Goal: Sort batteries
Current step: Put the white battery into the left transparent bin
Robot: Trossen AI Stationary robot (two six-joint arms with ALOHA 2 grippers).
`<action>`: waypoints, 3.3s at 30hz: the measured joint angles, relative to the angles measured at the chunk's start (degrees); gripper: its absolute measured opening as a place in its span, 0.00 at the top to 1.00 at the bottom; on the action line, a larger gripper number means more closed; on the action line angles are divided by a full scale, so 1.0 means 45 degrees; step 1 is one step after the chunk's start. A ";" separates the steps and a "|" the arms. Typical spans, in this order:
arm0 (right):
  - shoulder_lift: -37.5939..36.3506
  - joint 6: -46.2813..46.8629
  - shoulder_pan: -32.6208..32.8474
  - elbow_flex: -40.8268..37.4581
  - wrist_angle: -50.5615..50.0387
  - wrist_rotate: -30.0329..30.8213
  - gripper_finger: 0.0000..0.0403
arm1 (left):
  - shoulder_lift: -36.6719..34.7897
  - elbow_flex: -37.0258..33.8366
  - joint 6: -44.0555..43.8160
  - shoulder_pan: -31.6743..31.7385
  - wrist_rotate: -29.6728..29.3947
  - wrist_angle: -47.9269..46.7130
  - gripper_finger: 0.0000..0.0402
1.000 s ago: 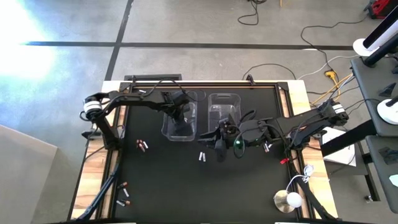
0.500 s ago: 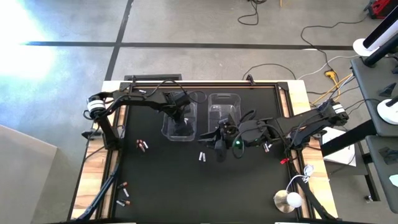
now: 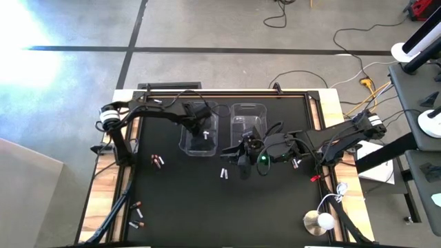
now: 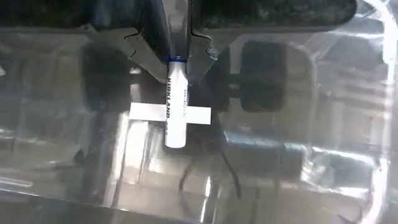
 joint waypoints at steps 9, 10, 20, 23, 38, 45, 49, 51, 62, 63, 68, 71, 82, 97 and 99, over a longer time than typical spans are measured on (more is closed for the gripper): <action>0.0000 0.0005 -0.0146 0.0000 -0.0029 0.0010 0.63 | 0.0500 0.0414 -0.0058 0.0000 -0.0018 -0.0064 0.97; 0.0000 0.0005 -0.0146 0.0000 -0.0029 0.0014 0.64 | 0.0513 0.0495 -0.0052 0.0000 -0.0035 -0.0092 0.97; 0.0000 0.0126 -0.0146 0.0000 -0.0020 0.0010 0.62 | 0.0552 0.1057 -0.0055 0.0000 -0.0086 -0.0563 0.97; 0.0000 0.0130 -0.0146 0.0000 -0.0020 0.0013 0.61 | 0.0552 0.1052 -0.0135 0.0000 -0.0092 -0.0765 0.97; 0.0005 0.0248 -0.0291 0.0000 -0.0093 0.0797 0.50 | 0.0576 0.1048 -0.0766 0.0000 -0.0092 -0.1077 0.89; 0.0000 -0.0387 -0.0287 0.0000 -0.0096 0.1226 0.45 | 0.0576 0.1048 -0.0611 0.0000 0.0040 -0.1078 0.88; -0.0005 -0.0820 -0.0306 0.0000 -0.0097 0.1376 0.44 | 0.0572 0.1125 -0.0625 0.0000 0.0068 -0.1121 0.87; -0.0010 -0.0894 -0.0311 0.0000 -0.0097 0.1399 0.43 | 0.0501 0.1187 -0.0625 0.0000 0.0098 -0.1117 0.86; 0.0044 -0.2560 0.0099 0.0802 -0.0411 0.2500 0.42 | -0.1329 0.2343 -0.0561 -0.0029 0.0561 -0.1334 0.65; 0.0058 -0.2633 0.0200 0.0825 -0.0517 0.2669 0.42 | -0.1658 0.2420 -0.0568 -0.0036 0.0875 -0.1421 0.64; 0.0073 -0.2676 0.0784 0.0831 -0.0888 0.3958 0.42 | -0.3689 0.2482 -0.2189 -0.0303 0.1685 -0.2050 0.62; 0.0073 -0.2672 0.1070 0.0831 -0.0987 0.4805 0.42 | -0.5300 0.1922 -0.3277 -0.0861 0.1632 -0.1902 0.62; 0.0174 -0.2370 0.0673 0.0831 -0.0970 0.5564 0.42 | -0.9232 -0.0383 -0.7357 -0.6748 -0.3519 0.0490 0.62; -0.0210 -0.6149 0.0807 0.0831 -0.2613 0.5659 0.45 | -0.6823 -0.0536 -1.3831 -1.1720 -0.7213 0.1629 0.62; -0.0318 -0.6139 0.1213 0.0831 -0.3573 0.5663 0.45 | -0.6226 -0.0536 -1.4553 -1.1957 -0.7209 0.2401 0.62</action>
